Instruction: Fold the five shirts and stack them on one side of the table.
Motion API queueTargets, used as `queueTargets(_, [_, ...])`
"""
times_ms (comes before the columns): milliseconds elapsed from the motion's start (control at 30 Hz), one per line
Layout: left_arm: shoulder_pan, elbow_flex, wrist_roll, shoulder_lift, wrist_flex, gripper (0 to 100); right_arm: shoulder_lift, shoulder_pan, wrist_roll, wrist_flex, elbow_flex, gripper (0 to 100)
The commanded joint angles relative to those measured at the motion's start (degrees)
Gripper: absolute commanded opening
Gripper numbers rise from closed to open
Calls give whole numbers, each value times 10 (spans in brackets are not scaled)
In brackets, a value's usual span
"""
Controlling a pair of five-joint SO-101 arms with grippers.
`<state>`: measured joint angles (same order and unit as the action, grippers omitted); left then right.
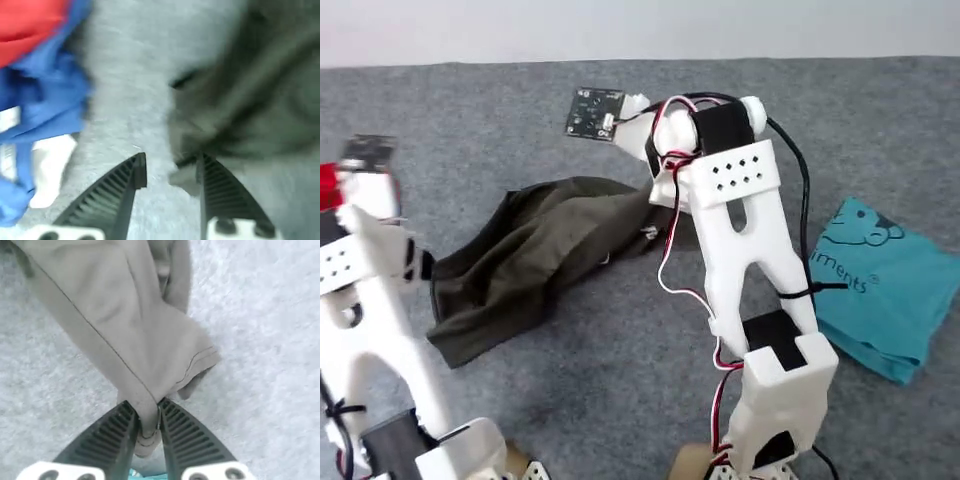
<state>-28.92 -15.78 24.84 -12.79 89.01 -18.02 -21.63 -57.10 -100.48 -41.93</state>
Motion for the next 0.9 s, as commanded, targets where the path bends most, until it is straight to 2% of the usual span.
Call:
queueTargets(0, [41,3,59,-20,33,173,36,5,-4,-23,6,10])
queueTargets(233, [57,-135,223,-20,18,174,19,-3,13,-23,9,10])
queueTargets(500, [-11,-234,364,-20,-62,175,-1,-4,52,-23,8,10])
queueTargets(600, [-18,-254,387,-20,-97,197,-4,-4,55,-23,8,10])
queueTargets(867, [-23,-316,389,-19,-226,225,-4,-4,69,-23,8,10])
